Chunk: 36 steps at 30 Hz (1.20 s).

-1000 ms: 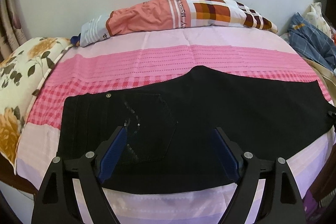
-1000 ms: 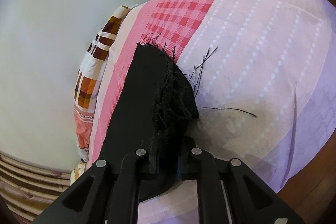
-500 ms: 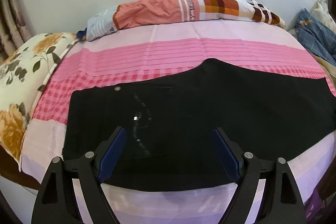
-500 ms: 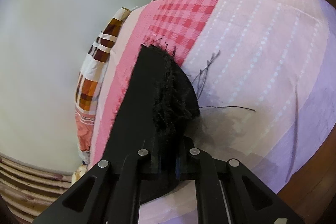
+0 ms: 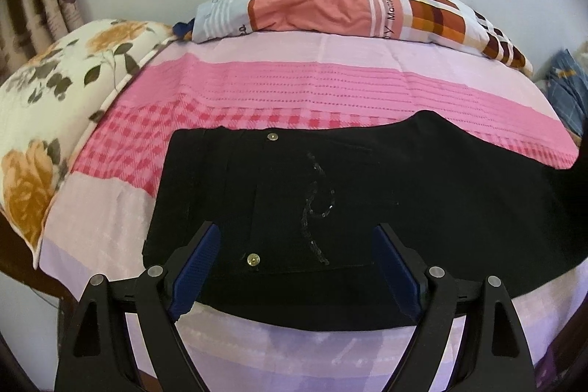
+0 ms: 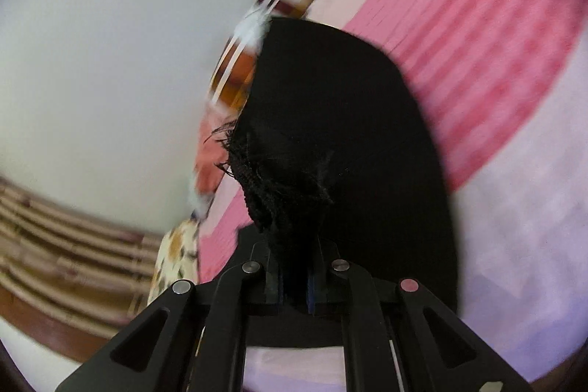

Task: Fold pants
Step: 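Grasp the trouser hems with the right gripper and lift them, then carry the hems with the right gripper over toward the waistband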

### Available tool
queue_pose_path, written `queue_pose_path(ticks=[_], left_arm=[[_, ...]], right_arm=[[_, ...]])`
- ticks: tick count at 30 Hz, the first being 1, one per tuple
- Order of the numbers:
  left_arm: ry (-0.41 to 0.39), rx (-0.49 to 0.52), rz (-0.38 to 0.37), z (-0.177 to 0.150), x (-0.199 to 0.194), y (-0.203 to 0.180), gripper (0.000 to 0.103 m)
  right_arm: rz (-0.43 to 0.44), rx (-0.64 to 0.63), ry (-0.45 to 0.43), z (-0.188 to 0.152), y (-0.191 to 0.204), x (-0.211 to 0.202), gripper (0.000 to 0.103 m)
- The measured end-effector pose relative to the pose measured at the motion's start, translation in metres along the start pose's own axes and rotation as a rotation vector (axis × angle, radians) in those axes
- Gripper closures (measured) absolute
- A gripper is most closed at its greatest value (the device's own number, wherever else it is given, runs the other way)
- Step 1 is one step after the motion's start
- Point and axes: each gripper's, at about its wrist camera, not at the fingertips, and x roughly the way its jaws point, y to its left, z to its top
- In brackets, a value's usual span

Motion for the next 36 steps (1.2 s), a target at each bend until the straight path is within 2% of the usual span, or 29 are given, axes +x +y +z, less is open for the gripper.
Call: queue_pose_path(ticks=[4, 9, 14, 26, 36], left_arm=[[0.014, -0.002, -0.014, -0.003, 0.003, -0.001, 0.018], [0.037, 0.018, -0.023, -0.007, 0.009, -0.006, 0.018], [0.052, 0.022, -0.03, -0.009, 0.012, -0.008, 0.018], [0.096, -0.01, -0.054, -0.012, 0.022, -0.004, 0.018], [0.11, 0.006, -0.056, -0.014, 0.025, -0.008, 0.018]], right_arm=[[0.037, -0.045, 0.134, -0.028, 0.028, 0.059, 0.094], [0.052, -0.061, 0.261, -0.063, 0.043, 0.117, 0.094], [0.031, -0.125, 0.355, -0.088, 0.055, 0.149, 0.094], [-0.012, -0.175, 0.391, -0.097, 0.055, 0.163, 0.092], [-0.004, -0.166, 0.425, -0.103, 0.059, 0.173, 0.083]])
